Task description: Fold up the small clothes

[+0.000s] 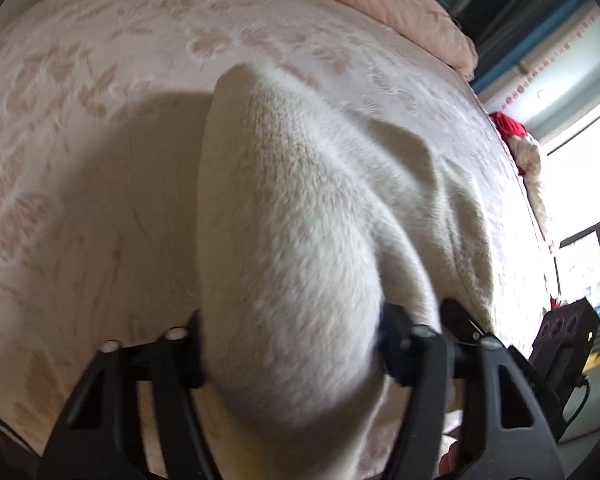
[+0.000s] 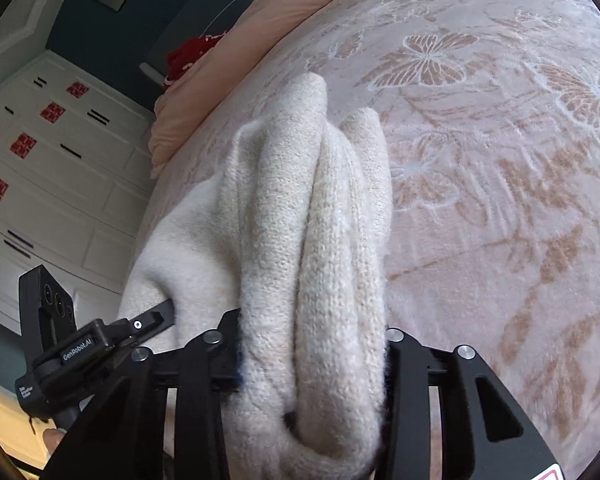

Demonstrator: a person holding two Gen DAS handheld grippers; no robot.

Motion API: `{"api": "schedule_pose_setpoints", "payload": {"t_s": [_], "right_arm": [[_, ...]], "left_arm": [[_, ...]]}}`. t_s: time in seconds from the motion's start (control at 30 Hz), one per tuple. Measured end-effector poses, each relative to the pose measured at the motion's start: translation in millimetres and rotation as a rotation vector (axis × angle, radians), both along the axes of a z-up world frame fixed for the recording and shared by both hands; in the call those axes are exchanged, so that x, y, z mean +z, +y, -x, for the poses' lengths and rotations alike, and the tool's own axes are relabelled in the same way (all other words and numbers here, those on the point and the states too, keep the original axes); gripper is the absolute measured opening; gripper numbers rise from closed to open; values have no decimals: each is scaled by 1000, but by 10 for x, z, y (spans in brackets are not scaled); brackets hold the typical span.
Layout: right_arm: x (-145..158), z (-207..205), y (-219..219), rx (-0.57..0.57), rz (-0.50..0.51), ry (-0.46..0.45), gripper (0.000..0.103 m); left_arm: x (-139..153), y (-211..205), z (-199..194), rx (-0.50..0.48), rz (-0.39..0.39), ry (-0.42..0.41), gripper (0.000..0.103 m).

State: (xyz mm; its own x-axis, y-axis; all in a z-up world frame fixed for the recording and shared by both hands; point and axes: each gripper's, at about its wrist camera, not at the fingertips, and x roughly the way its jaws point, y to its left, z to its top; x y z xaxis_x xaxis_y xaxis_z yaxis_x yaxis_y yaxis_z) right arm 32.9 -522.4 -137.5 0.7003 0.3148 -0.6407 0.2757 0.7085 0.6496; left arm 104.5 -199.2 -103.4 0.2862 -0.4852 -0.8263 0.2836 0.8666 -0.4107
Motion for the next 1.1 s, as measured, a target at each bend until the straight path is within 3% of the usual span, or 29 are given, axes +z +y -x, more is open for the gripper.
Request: {"api": "schedule_pose_setpoints", "payload": {"t_s": [0.13, 0.17, 0.43, 0.63, 0.83, 1.1], "right_arm": [[354, 235, 100, -5, 11, -38, 36], [568, 442, 138, -9, 28, -52, 36], [1310, 1417, 245, -74, 100, -120, 36], [2018, 2016, 469, -116, 222, -231, 36], [2664, 2276, 793, -143, 357, -385, 36], [3395, 2331, 1360, -105, 494, -623, 37]], "left_arm": [[360, -22, 195, -44, -3, -34, 51], [468, -19, 280, -60, -3, -47, 51], [1096, 23, 1071, -186, 38, -112, 51], [1646, 62, 1555, -250, 93, -214, 51], [2322, 271, 1853, -269, 162, -359, 51], [3067, 820, 2033, -210, 249, -580, 51]]}}
